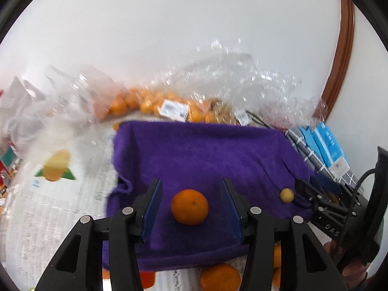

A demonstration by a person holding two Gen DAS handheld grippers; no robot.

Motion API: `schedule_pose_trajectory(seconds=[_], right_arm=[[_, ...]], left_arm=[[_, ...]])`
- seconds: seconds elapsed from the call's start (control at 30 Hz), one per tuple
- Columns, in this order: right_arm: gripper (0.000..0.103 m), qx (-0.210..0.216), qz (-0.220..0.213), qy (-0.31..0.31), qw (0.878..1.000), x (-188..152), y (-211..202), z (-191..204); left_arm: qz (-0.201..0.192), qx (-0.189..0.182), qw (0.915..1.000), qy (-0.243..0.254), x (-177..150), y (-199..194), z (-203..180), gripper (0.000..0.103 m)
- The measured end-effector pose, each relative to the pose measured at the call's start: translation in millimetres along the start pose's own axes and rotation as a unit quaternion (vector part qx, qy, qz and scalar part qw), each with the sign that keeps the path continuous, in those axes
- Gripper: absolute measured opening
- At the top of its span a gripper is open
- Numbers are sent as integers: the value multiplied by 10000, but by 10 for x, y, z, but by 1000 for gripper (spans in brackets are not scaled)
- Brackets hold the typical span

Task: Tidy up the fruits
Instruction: 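Open the left tool onto the towel while the right tool releases its yellow fruit there, then grasp a yellow-green fruit with the left tool while the right tool grasps an orange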

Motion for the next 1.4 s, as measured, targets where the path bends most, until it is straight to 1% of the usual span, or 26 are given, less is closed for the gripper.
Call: schedule_pose_trajectory(seconds=[0.03, 0.1, 0.2, 0.27, 0.3, 0.37, 0.43, 0.57, 0.63, 0.7, 0.8, 0.9, 0.93, 1.03, 1.1, 1.23, 1.33, 1.4], right_arm=[[67, -56, -15, -7, 10000, 4, -13, 11], [67, -27, -25, -2, 10000, -2, -40, 38], [65, -106, 175, 147, 9997, -44, -66, 31], [63, 30, 294, 303, 9991, -69, -132, 47], [63, 18, 300, 358, 9989, -85, -211, 56], [63, -81, 171, 359, 9992, -118, -442, 84], [63, -167, 102, 356, 9992, -173, -644, 105], [64, -56, 252, 520, 9983, -407, -1038, 143], [64, -62, 351, 573, 9977, -525, -1144, 157], [64, -175, 441, 613, 9970, -687, -1273, 176], [64, -225, 307, 733, 9966, -846, -1449, 182], [64, -156, 198, 817, 9963, -946, -1560, 197], [64, -154, 183, 816, 9964, -961, -1576, 203], [64, -213, 252, 749, 9966, -1004, -1564, 242], [64, -169, 315, 669, 9971, -1052, -1523, 303], [64, -36, 431, 514, 9977, -1126, -1374, 440], [64, 23, 595, 417, 9974, -1177, -1183, 543], [62, 59, 704, 392, 9967, -1207, -1059, 578]], left_arm=[[-39, -16, 10000, -71, -23, -88, 25, 47], [-31, -146, 9996, -219, -93, -197, 64, 47], [142, -371, 9980, -487, -260, -313, 136, 47], [256, -337, 9976, -550, -371, -389, 187, 47], [282, -298, 9978, -525, -413, -422, 202, 47], [330, -209, 9984, -413, -503, -519, 221, 47], [305, -148, 9988, -346, -572, -632, 236, 47], [229, -214, 9989, -349, -680, -835, 254, 47], [202, -242, 9988, -361, -733, -925, 253, 47], [155, -236, 9989, -377, -785, -1015, 252, 47], [137, -200, 9991, -355, -851, -1117, 236, 47], [136, -131, 9995, -262, -905, -1203, 214, 47], [122, -76, 9996, -228, -921, -1229, 219, 47], [85, 20, 9997, -215, -979, -1273, 275, 55], [123, -15, 9995, -277, -1023, -1249, 327, 55], [362, -17, 9985, -417, -1144, -1080, 465, 56], [537, 11, 9974, -478, -1229, -919, 566, 56], [659, -12, 9965, -506, -1283, -819, 619, 56]])
Point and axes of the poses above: each gripper's, at about its wrist camera, not at the fingertips, and y roughly the way its jaws point, z to its left, x to its top, the point moved 8 cm from there along y, roughly the way its jaws point, and after that the axes turned 9 degrees about z, right-handed, at the moved point
